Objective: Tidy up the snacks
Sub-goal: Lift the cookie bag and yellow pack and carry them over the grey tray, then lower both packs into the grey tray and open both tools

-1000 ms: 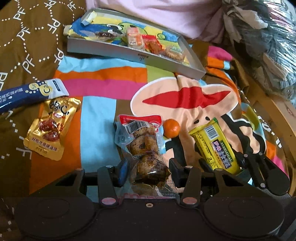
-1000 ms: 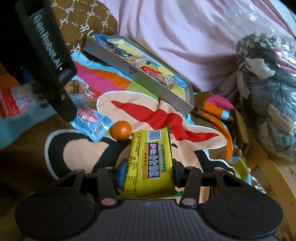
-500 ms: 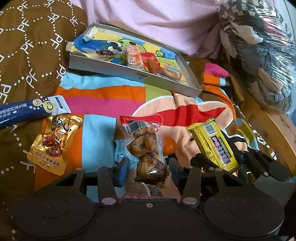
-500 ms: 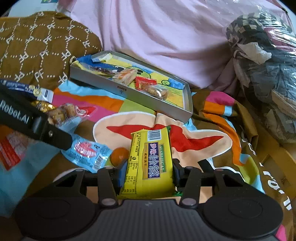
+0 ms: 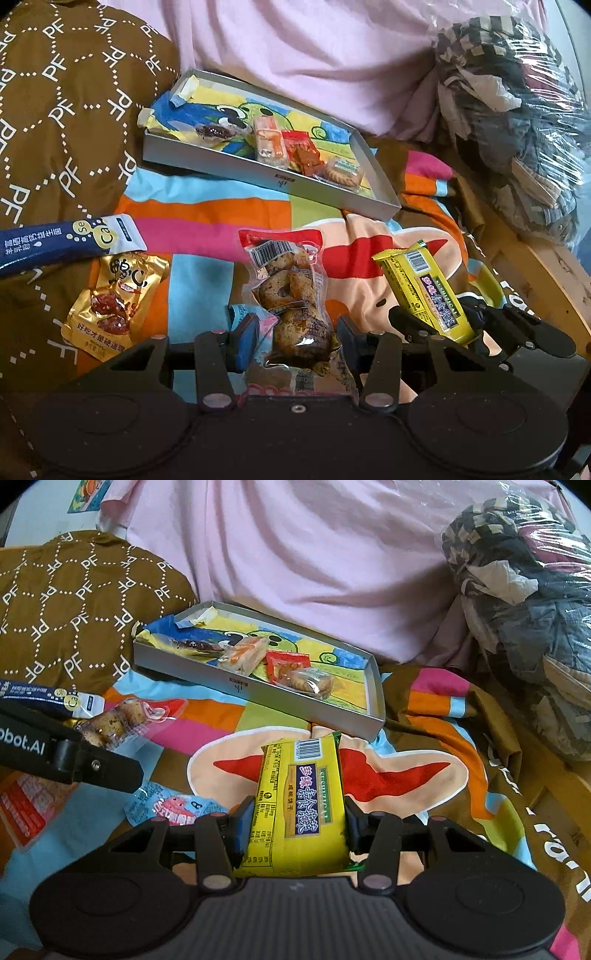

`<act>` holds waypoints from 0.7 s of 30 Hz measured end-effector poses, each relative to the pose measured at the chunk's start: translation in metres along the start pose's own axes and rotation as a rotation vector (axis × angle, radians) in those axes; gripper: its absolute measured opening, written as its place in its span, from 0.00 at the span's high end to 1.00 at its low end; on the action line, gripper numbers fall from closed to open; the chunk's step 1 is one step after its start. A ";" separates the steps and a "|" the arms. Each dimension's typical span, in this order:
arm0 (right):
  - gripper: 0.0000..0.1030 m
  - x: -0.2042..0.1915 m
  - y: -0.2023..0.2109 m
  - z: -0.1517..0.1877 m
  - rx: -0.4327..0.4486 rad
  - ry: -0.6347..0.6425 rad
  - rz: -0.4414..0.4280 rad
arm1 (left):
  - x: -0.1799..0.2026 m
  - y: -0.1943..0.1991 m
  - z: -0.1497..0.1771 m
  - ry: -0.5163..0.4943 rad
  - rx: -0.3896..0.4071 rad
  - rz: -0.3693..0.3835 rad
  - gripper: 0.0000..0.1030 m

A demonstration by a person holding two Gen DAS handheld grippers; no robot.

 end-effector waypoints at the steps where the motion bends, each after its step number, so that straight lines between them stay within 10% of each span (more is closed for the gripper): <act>1: 0.50 0.000 -0.001 -0.001 0.001 -0.005 -0.003 | -0.001 0.001 -0.001 0.003 0.006 -0.002 0.53; 21: 0.49 0.017 -0.065 -0.065 0.135 -0.005 -0.102 | -0.029 -0.032 -0.101 0.013 0.187 -0.107 0.53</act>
Point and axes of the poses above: each gripper's, at about its wrist camera, not at the fingertips, and y roughly against the way its jaws point, x to its right, z to its underside, the point moved 5 cm from there along -y, roughly the way its jaws point, and after that the axes turned 4 degrees about x, right-handed, at the moved point
